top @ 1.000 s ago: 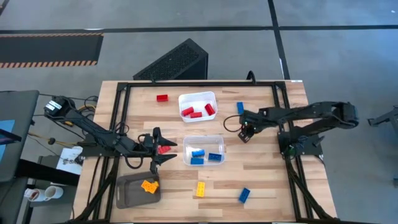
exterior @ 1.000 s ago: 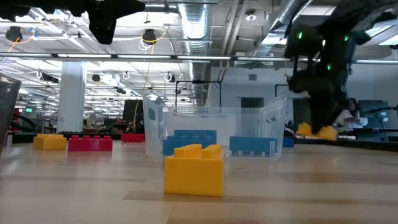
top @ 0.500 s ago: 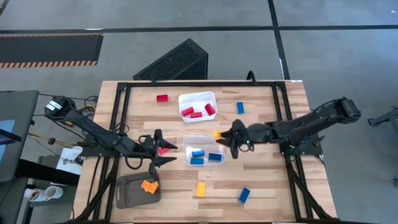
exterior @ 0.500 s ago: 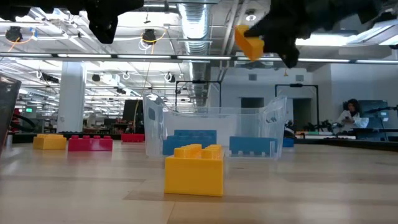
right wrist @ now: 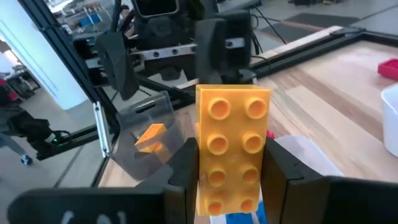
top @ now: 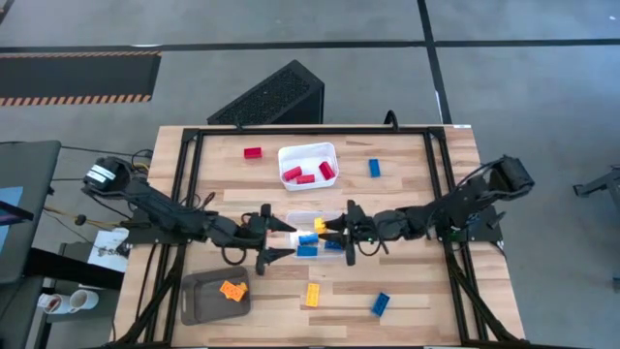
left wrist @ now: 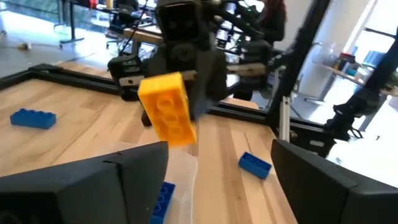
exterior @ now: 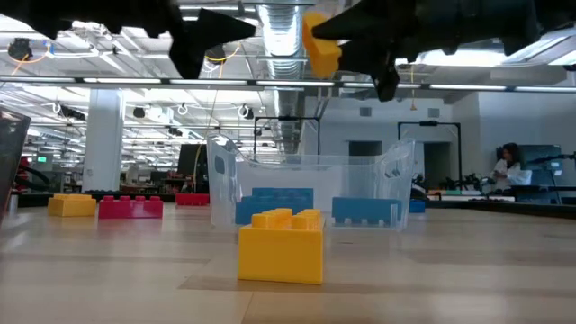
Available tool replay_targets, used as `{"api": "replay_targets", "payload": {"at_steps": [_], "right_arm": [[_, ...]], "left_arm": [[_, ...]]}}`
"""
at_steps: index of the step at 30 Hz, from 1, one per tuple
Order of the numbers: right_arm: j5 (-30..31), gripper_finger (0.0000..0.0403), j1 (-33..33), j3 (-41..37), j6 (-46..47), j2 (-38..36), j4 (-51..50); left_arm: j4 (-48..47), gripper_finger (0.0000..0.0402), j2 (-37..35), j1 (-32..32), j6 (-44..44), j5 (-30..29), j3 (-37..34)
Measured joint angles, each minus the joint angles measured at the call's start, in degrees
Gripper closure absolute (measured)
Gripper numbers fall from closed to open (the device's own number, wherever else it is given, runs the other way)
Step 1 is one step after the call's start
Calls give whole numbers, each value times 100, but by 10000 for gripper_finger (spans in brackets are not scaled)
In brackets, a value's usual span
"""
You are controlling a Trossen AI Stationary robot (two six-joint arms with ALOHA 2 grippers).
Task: Sort & place blocks by color
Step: Put the yellow game piece into the black bin
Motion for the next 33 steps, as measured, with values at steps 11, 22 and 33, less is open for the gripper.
{"api": "replay_targets", "payload": {"at_steps": [11, 22, 33], "right_arm": [[-220, 284, 9, 540, -187, 656, -11], [-284, 282, 69, 741, -220, 699, -95], [-323, 280, 83, 742, -192, 697, -282]], "left_arm": [[12, 99, 787, 546, -919, 150, 439], [514, 101, 1260, 610, -881, 342, 644], [817, 204, 1240, 621, -769, 299, 648]]}}
